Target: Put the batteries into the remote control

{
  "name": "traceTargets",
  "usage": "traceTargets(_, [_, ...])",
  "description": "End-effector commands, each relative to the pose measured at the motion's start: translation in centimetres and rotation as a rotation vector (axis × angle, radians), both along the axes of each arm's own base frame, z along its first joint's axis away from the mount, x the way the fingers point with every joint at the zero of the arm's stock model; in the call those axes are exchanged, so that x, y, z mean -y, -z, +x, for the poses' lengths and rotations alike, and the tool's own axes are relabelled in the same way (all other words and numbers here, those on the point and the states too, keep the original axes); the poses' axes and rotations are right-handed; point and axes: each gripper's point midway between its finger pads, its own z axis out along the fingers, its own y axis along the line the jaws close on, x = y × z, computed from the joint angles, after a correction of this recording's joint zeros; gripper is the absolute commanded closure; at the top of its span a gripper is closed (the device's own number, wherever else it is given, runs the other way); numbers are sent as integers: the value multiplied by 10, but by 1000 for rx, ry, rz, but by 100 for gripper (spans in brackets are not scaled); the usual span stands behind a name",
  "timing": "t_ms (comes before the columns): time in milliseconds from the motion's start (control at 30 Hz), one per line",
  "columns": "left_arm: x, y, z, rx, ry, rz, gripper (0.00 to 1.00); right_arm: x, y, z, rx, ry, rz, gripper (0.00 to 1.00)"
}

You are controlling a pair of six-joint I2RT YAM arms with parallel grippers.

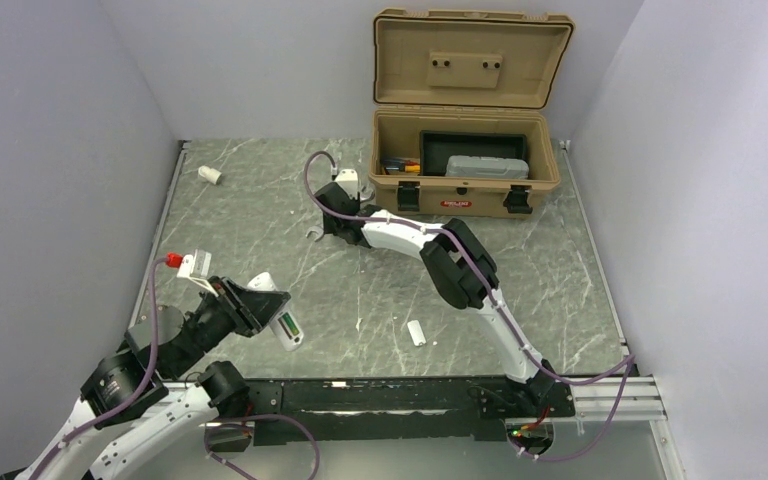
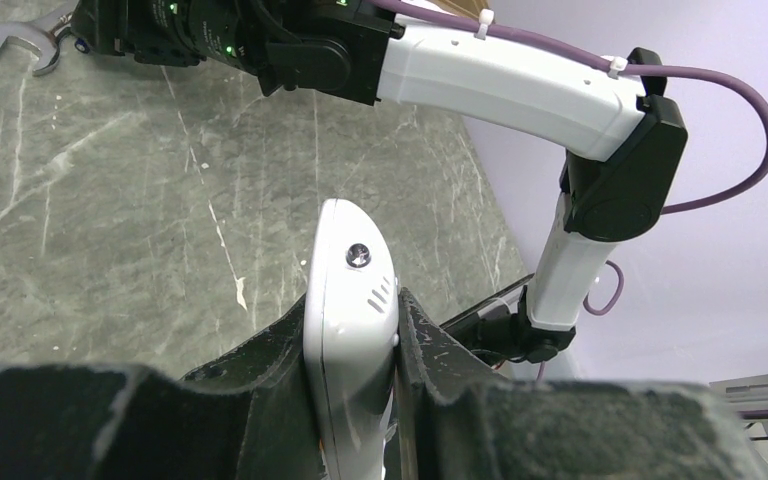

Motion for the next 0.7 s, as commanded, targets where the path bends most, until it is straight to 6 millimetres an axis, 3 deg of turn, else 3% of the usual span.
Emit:
traceTargets(0, [-10, -20, -2, 50, -27, -42, 100, 5, -9, 17, 43, 34, -25, 54])
traceTargets(333, [-10, -18, -2, 49, -27, -37, 100, 9, -6, 16, 24, 14, -66, 64])
traceTargets(667, [-10, -18, -4, 48, -21, -49, 100, 22, 6, -17, -63, -72, -97, 77])
